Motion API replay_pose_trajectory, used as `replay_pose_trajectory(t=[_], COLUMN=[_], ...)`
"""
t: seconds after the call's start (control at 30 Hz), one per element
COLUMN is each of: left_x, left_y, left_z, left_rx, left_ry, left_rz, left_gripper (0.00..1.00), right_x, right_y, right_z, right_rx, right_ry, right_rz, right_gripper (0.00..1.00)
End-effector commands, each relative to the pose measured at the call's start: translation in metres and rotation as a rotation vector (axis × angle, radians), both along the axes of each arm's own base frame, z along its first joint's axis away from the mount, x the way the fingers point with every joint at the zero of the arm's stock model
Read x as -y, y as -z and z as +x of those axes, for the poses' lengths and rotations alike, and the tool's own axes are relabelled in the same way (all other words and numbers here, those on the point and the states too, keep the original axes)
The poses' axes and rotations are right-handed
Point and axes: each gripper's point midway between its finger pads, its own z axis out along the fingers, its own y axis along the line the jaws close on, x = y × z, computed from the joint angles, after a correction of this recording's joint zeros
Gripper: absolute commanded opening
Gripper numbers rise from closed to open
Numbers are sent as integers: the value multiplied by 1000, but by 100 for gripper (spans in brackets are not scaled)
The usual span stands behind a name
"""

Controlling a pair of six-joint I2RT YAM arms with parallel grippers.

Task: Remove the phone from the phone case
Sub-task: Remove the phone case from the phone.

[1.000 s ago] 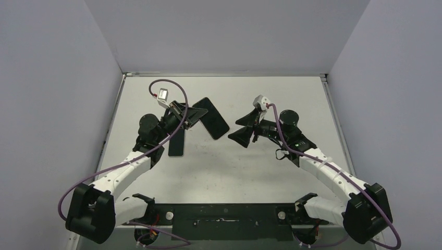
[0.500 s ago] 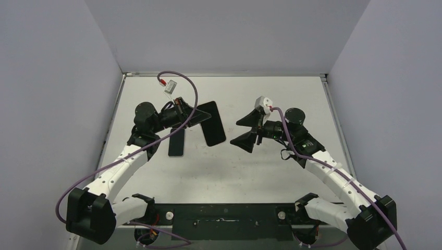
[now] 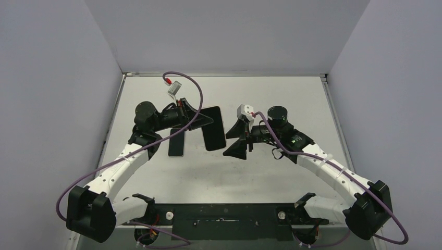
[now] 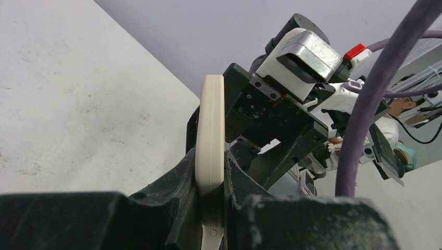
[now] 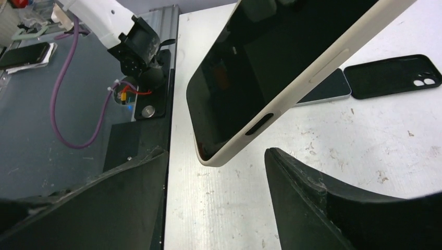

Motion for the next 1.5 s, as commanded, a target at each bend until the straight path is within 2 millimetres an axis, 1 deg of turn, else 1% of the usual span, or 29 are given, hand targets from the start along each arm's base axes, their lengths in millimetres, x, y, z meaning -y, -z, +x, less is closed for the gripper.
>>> replay_pose_trajectory(t=[0.0, 0.1, 0.23, 0.37, 0.43, 0.53, 0.63, 0.73, 0.8, 1.0, 1.1, 1.23, 1.3, 1.37, 1.47], left_x=[2, 3, 5, 6, 6, 7, 8, 10, 11, 15, 16, 16, 15, 14, 14], left_y=[-49, -49, -50, -50, -49, -50, -52, -54, -54, -48, -46, -49, -51, -49, -44], left_z=[-12, -14, -16, -18, -17, -18, -19, -22, -23, -29, -33, -41, -41, -38, -29], left_rx=[167, 169, 173, 175, 171, 167, 161, 155, 140, 80, 62, 64, 75, 106, 139], left_ry=[48, 62, 81, 95, 95, 99, 108, 129, 144, 198, 224, 261, 257, 234, 186], left_rz=[-65, -64, -61, -57, -55, -57, -59, -58, -59, -56, -56, -72, -74, -61, -32], left_gripper=[0, 0, 0, 0, 0, 0, 0, 0, 0, 0, 0, 0, 0, 0, 0], right_x=[-8, -8, -9, -11, -11, -11, -9, -9, -10, -14, -13, -11, -11, -10, -8], right_y=[-19, -15, -16, -17, -18, -16, -11, -8, -8, -3, 3, 10, 11, 10, 13], right_z=[-4, -7, -8, -10, -11, -12, -12, -14, -13, 2, 15, 31, 29, 22, 8], right_rx=[87, 76, 82, 82, 84, 95, 123, 191, 242, 367, 422, 469, 464, 443, 385], right_ry=[-74, -92, -105, -123, -127, -135, -146, -172, -182, -145, -100, -46, -54, -77, -113], right_rz=[36, 21, 18, 23, 23, 18, -7, -23, -27, -63, -106, -161, -167, -156, -137], right_gripper=[65, 58, 47, 41, 36, 24, 15, 0, 0, 0, 0, 0, 0, 0, 12])
